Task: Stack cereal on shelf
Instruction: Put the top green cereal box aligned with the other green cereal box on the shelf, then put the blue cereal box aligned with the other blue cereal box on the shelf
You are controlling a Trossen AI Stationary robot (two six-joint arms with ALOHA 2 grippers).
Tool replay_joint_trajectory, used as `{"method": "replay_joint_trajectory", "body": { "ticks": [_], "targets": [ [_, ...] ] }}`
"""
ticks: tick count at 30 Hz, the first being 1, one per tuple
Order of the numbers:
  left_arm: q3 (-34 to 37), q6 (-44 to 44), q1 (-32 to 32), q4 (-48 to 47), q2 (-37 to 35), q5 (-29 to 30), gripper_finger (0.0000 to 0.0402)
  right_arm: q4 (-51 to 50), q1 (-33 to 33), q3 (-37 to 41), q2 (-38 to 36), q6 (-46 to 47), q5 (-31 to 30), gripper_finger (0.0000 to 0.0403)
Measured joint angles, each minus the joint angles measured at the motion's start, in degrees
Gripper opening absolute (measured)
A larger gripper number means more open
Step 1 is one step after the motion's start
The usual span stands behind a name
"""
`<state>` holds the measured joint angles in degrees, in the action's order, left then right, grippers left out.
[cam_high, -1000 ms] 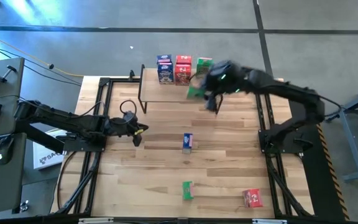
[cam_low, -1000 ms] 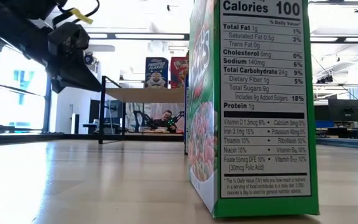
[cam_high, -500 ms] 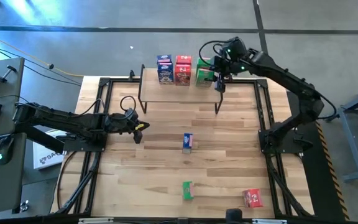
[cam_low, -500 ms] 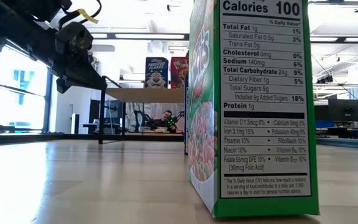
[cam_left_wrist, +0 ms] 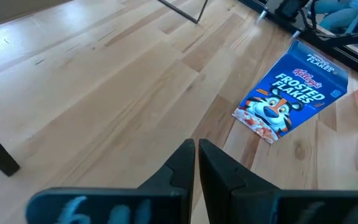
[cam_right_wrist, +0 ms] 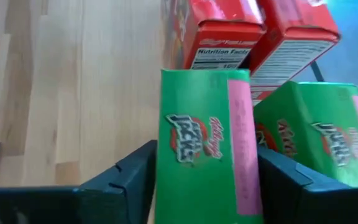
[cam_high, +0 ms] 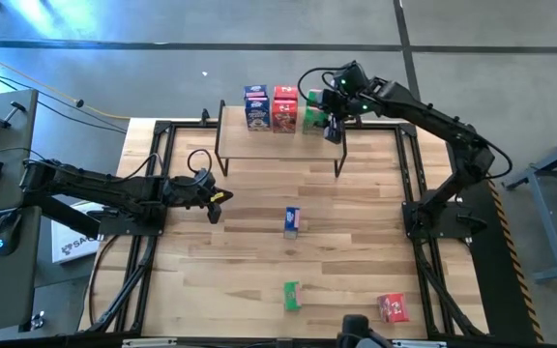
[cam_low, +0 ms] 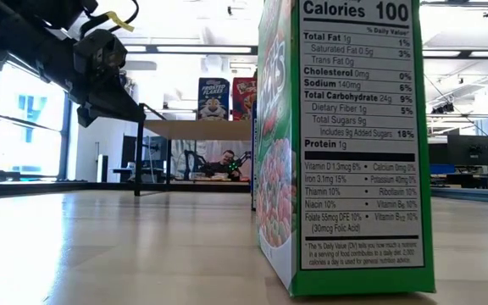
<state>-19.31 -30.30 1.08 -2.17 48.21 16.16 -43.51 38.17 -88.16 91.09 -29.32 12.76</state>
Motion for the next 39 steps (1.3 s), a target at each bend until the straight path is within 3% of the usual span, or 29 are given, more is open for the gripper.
{"method": "replay_joint_trajectory", "body": {
  "ticks": [7,18,22,25,30,34,39],
  "targets": [
    [0.0,0.0,0.0,0.0,0.0,0.0,0.0014,1.6,-0.2,-0.4,-0.4,0.2,-2.5,0.0250],
    [0.0,0.3,0.0,0.0,0.0,0.0,0.0014,-0.5,-3.0,-6.2,-3.3,-2.2,-7.2,0.0254],
    [0.0,0.1,-1.1,-0.1,0.0,-0.4,0.0014,-7.4,-6.7,-9.3,-6.3,-2.1,-11.8,0.0241],
    [0.0,0.4,-2.6,0.2,0.0,-1.6,0.0013,-10.0,-9.5,-9.1,-9.0,1.1,-12.6,0.0204],
    [0.6,4.0,-5.3,7.1,2.8,-5.5,0.0001,-8.2,-13.9,2.1,-13.7,6.1,-12.6,0.0097],
    [2.5,5.9,-7.6,15.8,7.2,-9.9,0.0001,3.1,-18.0,15.6,-18.1,11.4,-12.1,0.0015],
    [4.1,8.7,-8.3,27.9,13.1,-14.5,0.0000,16.2,-24.0,28.5,-21.1,20.7,-11.9,0.0023]
  ]
}}
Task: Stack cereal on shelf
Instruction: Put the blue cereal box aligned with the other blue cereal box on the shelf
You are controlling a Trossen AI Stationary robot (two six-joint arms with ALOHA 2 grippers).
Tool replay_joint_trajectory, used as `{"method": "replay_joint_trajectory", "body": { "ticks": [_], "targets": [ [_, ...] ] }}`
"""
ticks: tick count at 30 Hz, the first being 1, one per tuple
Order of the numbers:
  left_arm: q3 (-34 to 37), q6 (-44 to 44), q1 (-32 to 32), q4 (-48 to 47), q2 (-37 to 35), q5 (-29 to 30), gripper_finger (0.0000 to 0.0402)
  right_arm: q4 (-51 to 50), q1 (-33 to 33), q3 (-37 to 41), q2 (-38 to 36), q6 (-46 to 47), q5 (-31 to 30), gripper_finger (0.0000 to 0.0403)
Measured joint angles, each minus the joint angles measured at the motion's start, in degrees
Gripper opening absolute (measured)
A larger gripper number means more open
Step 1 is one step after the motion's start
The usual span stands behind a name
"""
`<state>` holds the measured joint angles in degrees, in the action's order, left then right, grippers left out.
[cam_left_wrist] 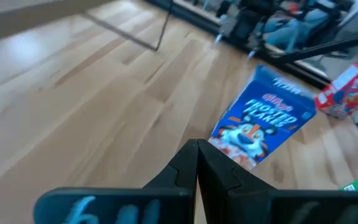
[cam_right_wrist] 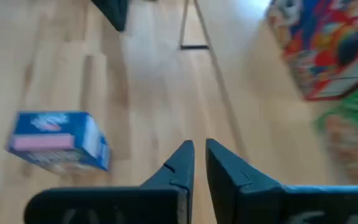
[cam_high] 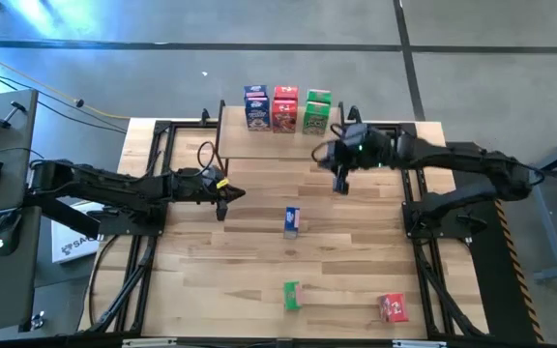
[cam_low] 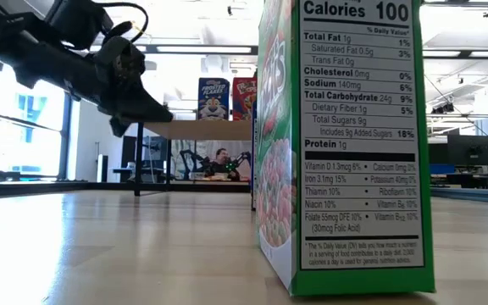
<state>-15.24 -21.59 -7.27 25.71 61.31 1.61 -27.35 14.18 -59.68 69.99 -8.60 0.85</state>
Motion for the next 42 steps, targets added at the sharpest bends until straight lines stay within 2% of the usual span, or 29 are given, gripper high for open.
{"method": "replay_joint_trajectory", "body": {
  "ticks": [4,9,12,16,22,26,29,34,42],
  "targets": [
    [0.1,2.9,0.0,6.9,4.3,-0.5,0.0000,3.2,-5.8,3.9,0.3,10.0,-3.4,0.0021],
    [0.1,5.7,0.0,13.1,8.5,0.2,0.0000,3.9,-13.3,4.3,2.0,25.2,-10.8,0.0011],
    [0.1,7.2,-0.2,15.2,10.2,0.5,0.0000,3.7,-16.9,4.3,2.9,35.5,-12.5,0.0024],
    [0.1,9.3,-1.1,15.3,11.3,1.7,0.0000,3.9,-20.2,4.3,4.7,49.1,-12.5,0.0077],
    [0.1,12.7,-2.0,15.3,11.4,2.5,0.0000,6.4,-22.9,3.4,9.6,65.1,-12.5,0.0203],
    [0.1,14.8,-2.6,15.3,11.4,2.5,0.0000,4.0,-23.6,-2.7,15.3,69.8,-12.3,0.0279],
    [0.1,16.1,-2.9,15.3,11.4,2.5,0.0000,-2.5,-23.6,-9.7,20.5,73.5,-11.6,0.0311],
    [0.1,17.6,-3.2,15.2,11.4,2.5,0.0000,-16.9,-23.6,-22.3,29.9,82.5,-9.5,0.0328],
    [0.1,19.3,-3.2,15.2,11.4,2.5,0.0000,-29.2,-23.6,-39.2,41.6,90.1,-9.4,0.0329]
  ]
}}
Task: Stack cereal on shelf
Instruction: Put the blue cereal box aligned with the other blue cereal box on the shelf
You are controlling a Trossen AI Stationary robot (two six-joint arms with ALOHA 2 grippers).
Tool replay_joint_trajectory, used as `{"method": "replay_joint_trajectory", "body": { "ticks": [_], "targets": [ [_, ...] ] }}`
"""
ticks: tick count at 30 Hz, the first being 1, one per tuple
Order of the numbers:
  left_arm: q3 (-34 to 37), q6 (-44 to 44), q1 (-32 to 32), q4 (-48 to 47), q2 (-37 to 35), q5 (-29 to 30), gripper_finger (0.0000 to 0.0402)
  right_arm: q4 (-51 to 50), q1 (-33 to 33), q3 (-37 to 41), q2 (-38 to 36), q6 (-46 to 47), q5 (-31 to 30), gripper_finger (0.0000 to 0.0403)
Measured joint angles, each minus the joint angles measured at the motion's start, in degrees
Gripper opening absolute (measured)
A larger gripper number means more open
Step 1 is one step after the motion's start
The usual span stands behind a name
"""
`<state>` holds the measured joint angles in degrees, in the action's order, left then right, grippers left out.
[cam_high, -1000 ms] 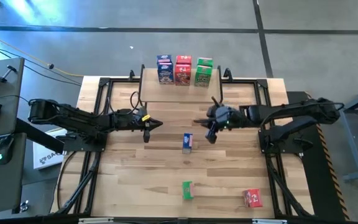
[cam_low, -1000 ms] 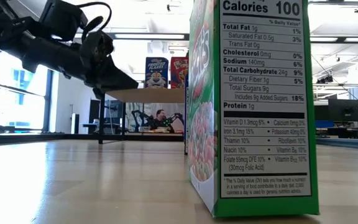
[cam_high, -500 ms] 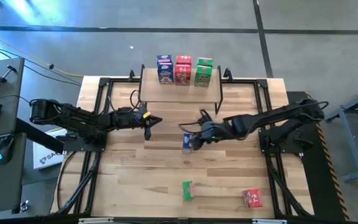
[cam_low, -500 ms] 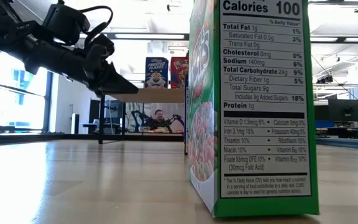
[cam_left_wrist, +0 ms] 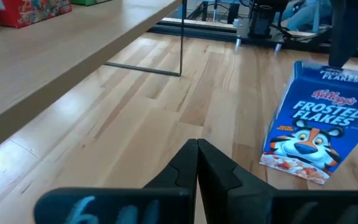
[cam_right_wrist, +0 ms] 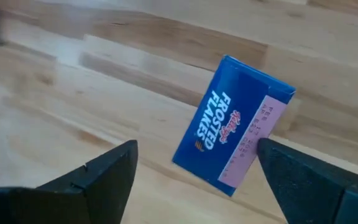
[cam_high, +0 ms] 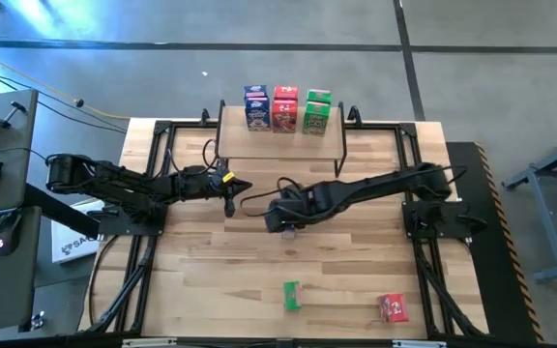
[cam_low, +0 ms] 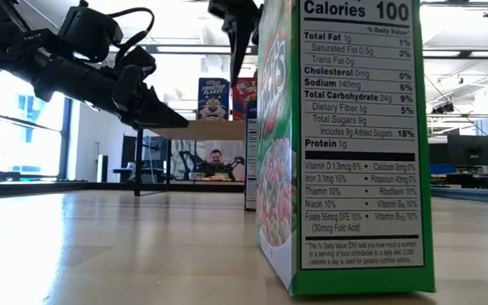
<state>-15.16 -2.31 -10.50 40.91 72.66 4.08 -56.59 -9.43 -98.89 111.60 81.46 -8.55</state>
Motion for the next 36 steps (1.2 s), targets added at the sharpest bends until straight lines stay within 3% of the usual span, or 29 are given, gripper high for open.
{"method": "replay_joint_trajectory", "body": {
  "ticks": [5,14,21,25,31,33,36],
  "targets": [
    [0.8,0.0,0.1,0.0,0.0,-0.5,0.0000,-6.3,0.0,-5.1,4.1,3.6,-0.1,0.0328],
    [1.3,1.1,0.0,0.5,0.0,-0.5,0.0000,-8.4,-1.2,-4.4,4.7,14.4,-1.4,0.0328],
    [1.3,2.0,0.0,0.6,0.0,-0.5,0.0000,-8.3,-1.4,-4.2,5.0,13.2,-1.2,0.0328],
    [1.3,2.6,0.0,0.9,0.0,-0.5,0.0000,-7.7,-1.0,-4.2,5.1,8.6,-1.5,0.0328],
    [1.3,3.6,0.0,0.8,0.0,-2.4,0.0000,-8.8,-0.4,-3.3,5.0,-11.4,-0.6,0.0322],
    [1.3,3.5,0.0,0.7,0.0,-3.7,0.0000,-8.7,-0.1,-1.7,5.0,-17.8,-0.6,0.0302],
    [1.3,3.0,0.1,0.5,0.0,-6.5,0.0000,-9.2,0.4,1.3,5.0,-27.1,0.4,0.0234]
  ]
}}
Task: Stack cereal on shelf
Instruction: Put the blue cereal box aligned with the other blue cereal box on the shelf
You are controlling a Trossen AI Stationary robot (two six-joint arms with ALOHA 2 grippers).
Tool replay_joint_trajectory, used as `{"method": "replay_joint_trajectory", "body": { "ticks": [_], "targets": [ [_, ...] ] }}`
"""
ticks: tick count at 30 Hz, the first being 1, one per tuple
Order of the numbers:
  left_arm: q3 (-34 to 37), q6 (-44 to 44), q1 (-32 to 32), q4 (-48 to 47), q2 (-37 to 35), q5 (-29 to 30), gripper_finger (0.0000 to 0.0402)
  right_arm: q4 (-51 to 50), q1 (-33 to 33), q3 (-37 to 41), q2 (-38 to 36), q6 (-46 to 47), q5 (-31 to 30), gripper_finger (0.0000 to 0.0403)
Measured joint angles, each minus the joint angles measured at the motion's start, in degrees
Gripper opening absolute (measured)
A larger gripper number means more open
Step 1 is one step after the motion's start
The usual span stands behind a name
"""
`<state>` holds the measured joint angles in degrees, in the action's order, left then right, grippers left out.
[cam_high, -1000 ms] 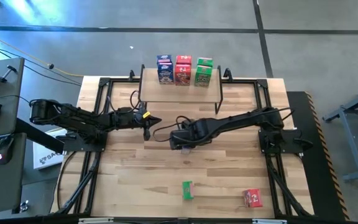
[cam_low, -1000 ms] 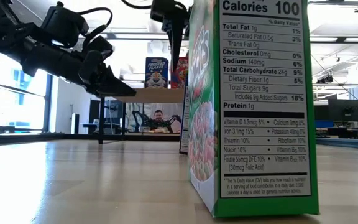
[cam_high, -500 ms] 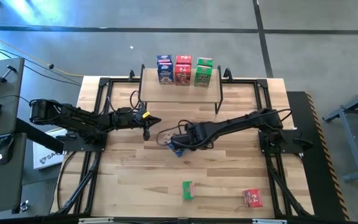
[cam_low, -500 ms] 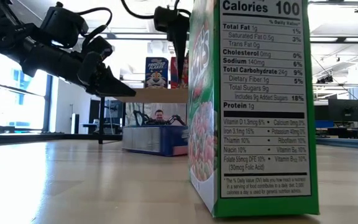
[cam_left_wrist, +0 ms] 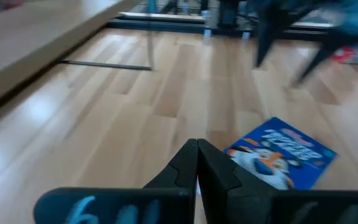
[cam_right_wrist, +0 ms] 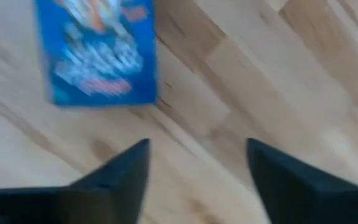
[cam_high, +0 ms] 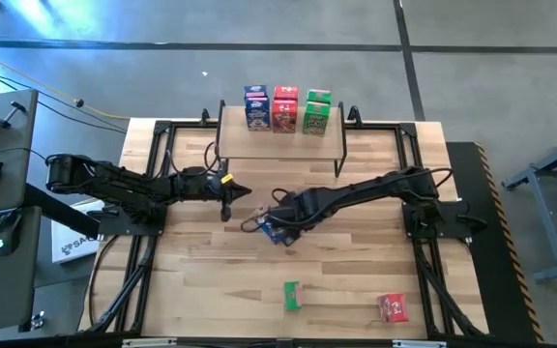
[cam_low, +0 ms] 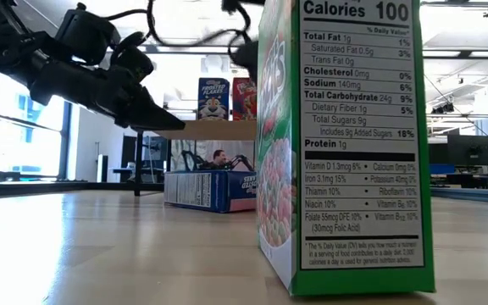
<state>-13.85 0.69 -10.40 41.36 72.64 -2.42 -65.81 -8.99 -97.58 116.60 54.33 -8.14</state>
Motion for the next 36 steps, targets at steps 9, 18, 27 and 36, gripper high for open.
{"method": "replay_joint_trajectory", "body": {
  "ticks": [9,18,27,36],
  "targets": [
    [-0.1,2.4,6.3,-1.7,0.0,-2.9,0.0000,3.3,4.0,9.9,-7.0,-25.5,-6.1,0.0025],
    [-5.9,1.5,19.8,-12.2,0.0,11.9,0.0000,49.3,9.3,41.2,-24.9,-39.3,0.5,0.0009],
    [-12.8,-0.4,26.9,-16.2,9.8,17.6,0.0000,68.3,9.2,50.5,-23.0,-41.3,4.0,0.0001],
    [-15.7,3.0,27.6,-16.3,19.5,16.7,0.0000,72.1,5.3,50.5,-18.3,-40.4,4.1,0.0000]
  ]
}}
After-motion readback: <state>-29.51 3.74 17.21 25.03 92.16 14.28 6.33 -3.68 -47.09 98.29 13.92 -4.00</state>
